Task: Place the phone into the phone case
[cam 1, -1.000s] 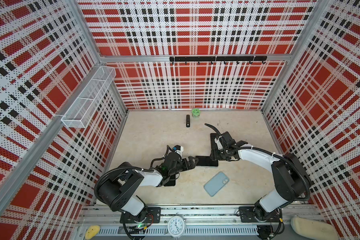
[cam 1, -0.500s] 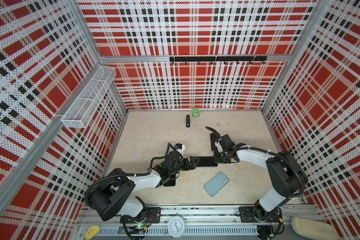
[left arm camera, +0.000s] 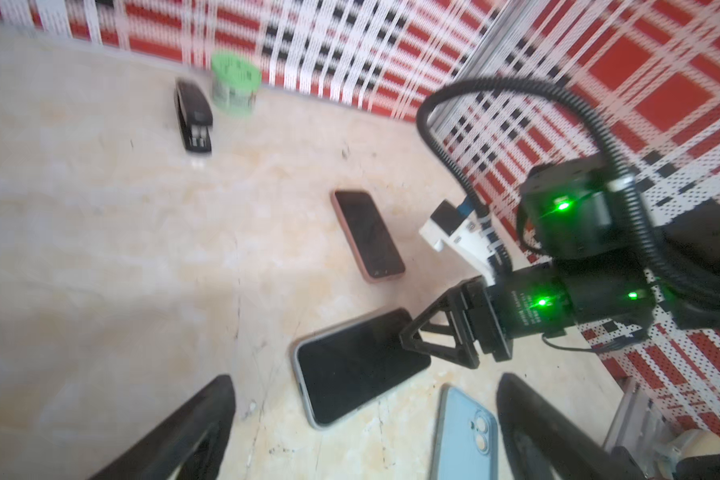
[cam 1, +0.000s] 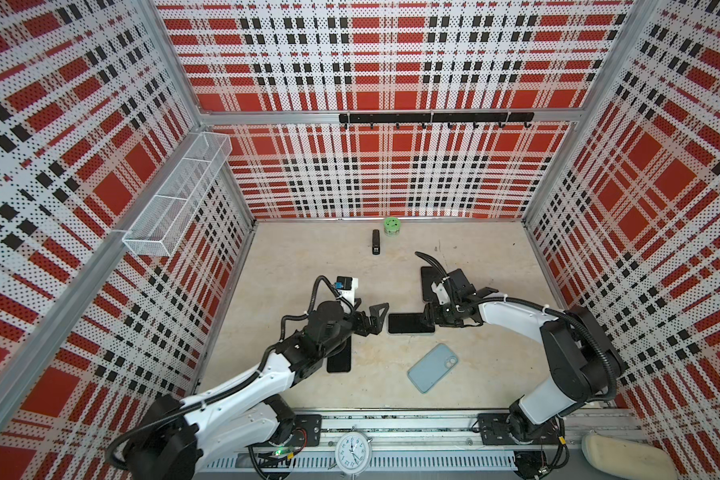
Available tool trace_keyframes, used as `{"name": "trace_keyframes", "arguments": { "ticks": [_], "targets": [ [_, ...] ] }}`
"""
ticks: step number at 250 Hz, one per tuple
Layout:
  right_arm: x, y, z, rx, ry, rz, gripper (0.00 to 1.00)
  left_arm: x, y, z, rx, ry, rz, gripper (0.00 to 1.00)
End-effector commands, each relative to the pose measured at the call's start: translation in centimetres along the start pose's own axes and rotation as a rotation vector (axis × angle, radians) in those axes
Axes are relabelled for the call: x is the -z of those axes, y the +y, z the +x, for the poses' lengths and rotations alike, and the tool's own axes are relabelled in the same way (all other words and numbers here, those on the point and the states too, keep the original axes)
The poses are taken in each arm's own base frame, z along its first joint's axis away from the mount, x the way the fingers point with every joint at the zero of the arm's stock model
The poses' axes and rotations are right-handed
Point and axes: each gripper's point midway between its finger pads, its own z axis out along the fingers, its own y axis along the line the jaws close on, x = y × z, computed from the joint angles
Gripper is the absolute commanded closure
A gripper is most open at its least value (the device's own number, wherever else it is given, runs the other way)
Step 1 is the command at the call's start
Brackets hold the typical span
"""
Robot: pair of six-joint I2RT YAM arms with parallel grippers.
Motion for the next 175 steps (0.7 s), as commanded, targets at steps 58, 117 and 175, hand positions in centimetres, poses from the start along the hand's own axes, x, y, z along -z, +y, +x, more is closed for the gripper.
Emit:
{"name": "trace_keyframes", "arguments": {
  "ticks": [58,117,175],
  "targets": [
    [2.3,0.7,-1.5,-0.100,-0.084,-0.160,0.34,4.3,5.3,-4.1,0.022,-0.076,-0.204,0.01],
    [1.3,0.5,0.1,-0.138,-0.056,-0.198,0.33,1.4,5.7,1.6,0.161,0.214,-0.113,0.01],
    [0.8,0.3,1.1,-0.173,-0.031,-0.260,0.33,-2.8,1.7,7.8,0.116,0.453,-0.054,0.00]
  ]
}}
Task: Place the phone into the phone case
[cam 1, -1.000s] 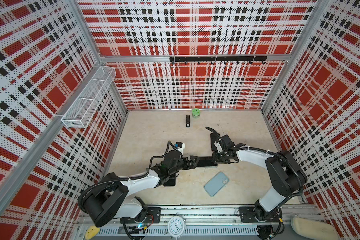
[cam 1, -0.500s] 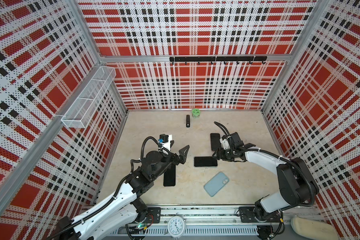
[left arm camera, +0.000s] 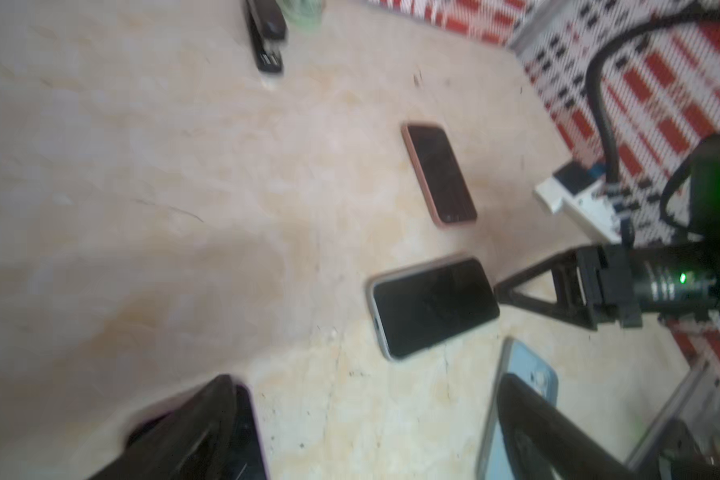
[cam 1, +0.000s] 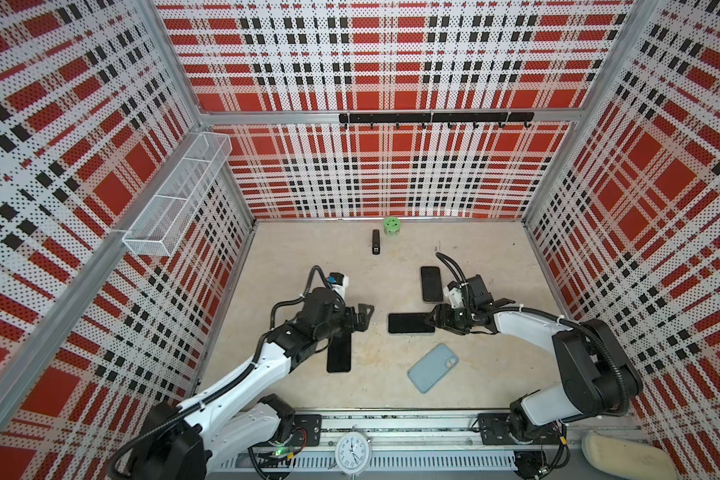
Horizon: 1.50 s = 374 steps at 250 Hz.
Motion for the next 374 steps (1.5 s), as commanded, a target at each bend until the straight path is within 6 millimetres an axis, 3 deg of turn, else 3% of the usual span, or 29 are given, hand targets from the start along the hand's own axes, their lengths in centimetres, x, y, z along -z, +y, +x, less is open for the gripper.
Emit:
{"name": "trace_keyframes", "arguments": {
  "ticks": [1,41,79,175,265,312,374],
  "targets": [
    [0.2,1.1,-0.8,0.003,-0.030,-0.083,0.33,-1.7,-2.6,0.9,0.011,0.080,0.059,0.00],
    [-0.5,0.9,-0.5,-0.016,-0.004,-0.123,0.32,-4.8,-4.0,2.9,0.079,0.151,0.124,0.00],
    [-1.5,0.8,-0.4,-0.041,0.018,-0.171,0.32,-6.9,-4.0,4.3,0.135,0.189,0.146,0.00],
    [-3.6,0.5,0.5,-0.088,0.072,-0.242,0.32,-10.4,-4.1,6.5,0.246,0.203,0.242,0.00],
    [-4.4,1.6,0.5,-0.120,0.097,-0.350,0.32,-10.9,-4.4,7.4,0.267,0.189,0.284,0.00],
    [-3.0,3.5,-0.4,-0.091,0.053,-0.424,0.35,-11.2,-4.2,8.0,0.270,0.198,0.286,0.00],
    [-0.7,4.2,-1.4,-0.042,-0.032,-0.407,0.41,-11.2,-3.2,8.7,0.294,0.192,0.271,0.00]
  ]
}}
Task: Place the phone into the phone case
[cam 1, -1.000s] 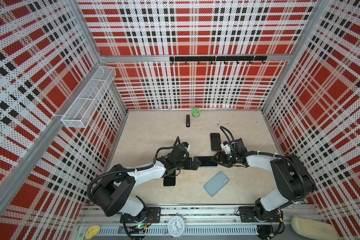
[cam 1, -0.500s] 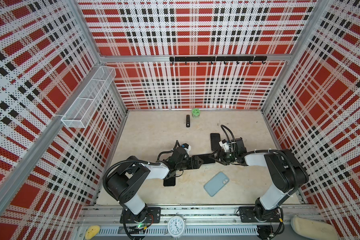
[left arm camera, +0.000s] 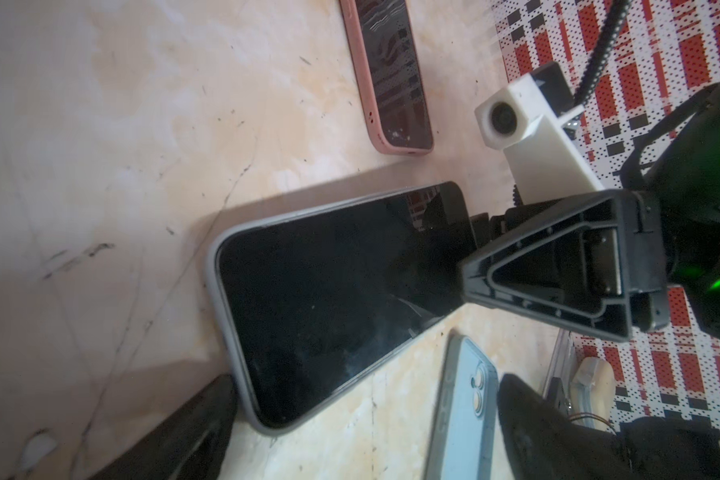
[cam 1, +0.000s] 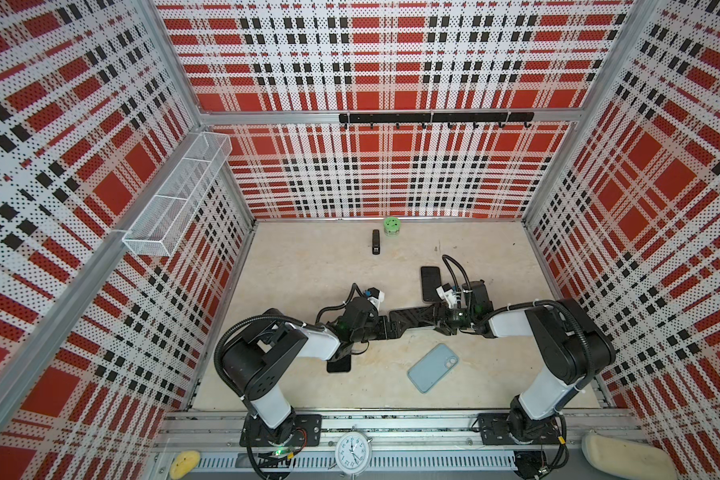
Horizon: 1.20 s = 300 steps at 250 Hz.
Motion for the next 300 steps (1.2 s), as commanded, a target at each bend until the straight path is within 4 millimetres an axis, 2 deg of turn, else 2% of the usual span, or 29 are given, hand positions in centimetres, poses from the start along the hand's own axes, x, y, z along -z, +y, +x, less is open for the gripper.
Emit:
{"name": "trace_keyframes", "arguments": {
  "ticks": [1,64,121,230,271,300],
  "targets": [
    [0.9,1.7,-0.7,0.062,-0.050,-0.018,0.41,-0.1,1.5,2.0,0.047,0.050,-0.024,0.00],
    [2.0,3.5,-1.0,0.109,-0.089,-0.044,0.53,0.1,1.9,2.1,0.058,0.042,-0.027,0.00],
    [2.6,4.1,-0.9,0.133,-0.109,-0.055,0.62,-0.1,1.8,2.1,0.065,0.041,-0.021,0.00],
    [2.6,3.3,-0.8,0.145,-0.118,-0.020,0.98,-0.2,1.6,2.1,0.067,0.040,-0.015,0.00],
    [3.0,3.9,-1.0,0.160,-0.124,-0.019,0.95,0.1,1.2,1.6,0.063,0.023,-0.004,0.01],
    [3.8,5.6,-1.4,0.201,-0.133,-0.039,0.90,1.4,0.3,-0.2,0.060,-0.029,0.021,0.00]
  ]
}}
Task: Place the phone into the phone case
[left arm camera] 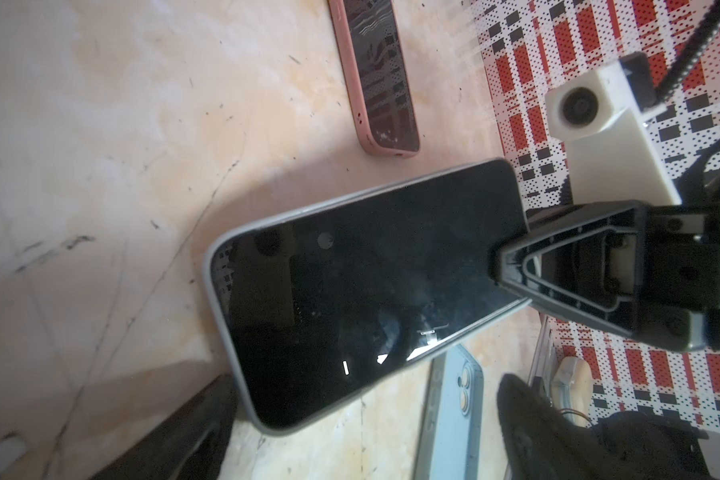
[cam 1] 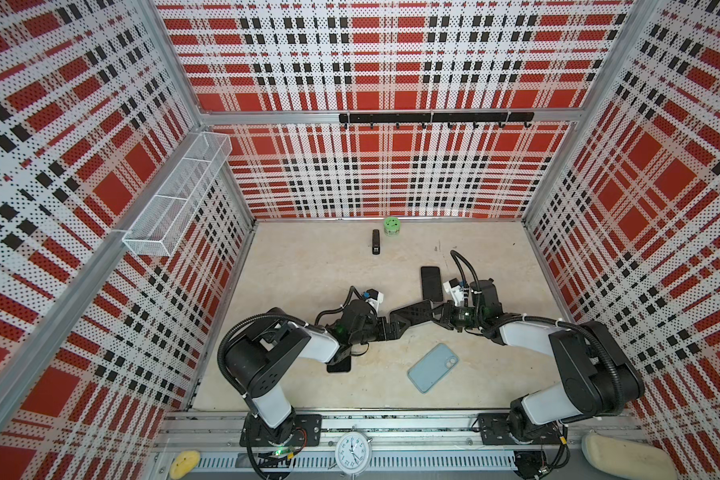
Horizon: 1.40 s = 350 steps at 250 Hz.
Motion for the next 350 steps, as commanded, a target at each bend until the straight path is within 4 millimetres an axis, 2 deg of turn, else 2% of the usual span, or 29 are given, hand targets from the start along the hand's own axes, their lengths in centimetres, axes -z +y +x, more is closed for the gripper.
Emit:
{"name": "trace_keyframes", "arguments": {
  "ticks": [1,55,105,136,179,210,230,266,301,350],
  "targets": [
    [1.1,2.9,-1.4,0.105,-0.040,-0.049,0.90,1.3,0.4,-0.4,0.031,-0.013,-0.016,0.00],
    [4.1,7.5,-3.2,0.208,-0.098,-0.117,0.89,6.0,-2.1,-5.6,-0.041,-0.143,-0.009,0.00],
    [7.9,12.5,-4.7,0.296,-0.170,-0.260,0.89,10.5,-4.8,-9.2,-0.080,-0.207,0.039,0.00],
    [9.9,15.7,-4.8,0.346,-0.180,-0.381,0.90,11.5,-7.1,-9.8,-0.083,-0.170,0.146,0.00],
    [11.1,18.5,-4.7,0.367,-0.165,-0.504,0.90,10.9,-10.6,-9.3,-0.131,-0.106,0.273,0.02],
    [11.2,19.0,-4.7,0.357,-0.153,-0.542,0.90,10.6,-12.8,-9.8,-0.128,-0.119,0.379,0.08],
    [11.2,19.0,-4.7,0.347,-0.152,-0.557,0.90,10.2,-13.8,-10.1,-0.123,-0.126,0.430,0.16],
    [10.9,18.5,-4.4,0.324,-0.138,-0.561,0.90,9.8,-15.4,-10.5,-0.135,-0.144,0.499,0.25],
    [10.4,17.8,-4.4,0.303,-0.132,-0.552,0.90,10.0,-16.5,-11.0,-0.150,-0.178,0.533,0.40],
    [9.8,17.0,-4.5,0.276,-0.124,-0.550,0.89,10.5,-17.5,-11.5,-0.162,-0.232,0.559,0.51]
  ]
}}
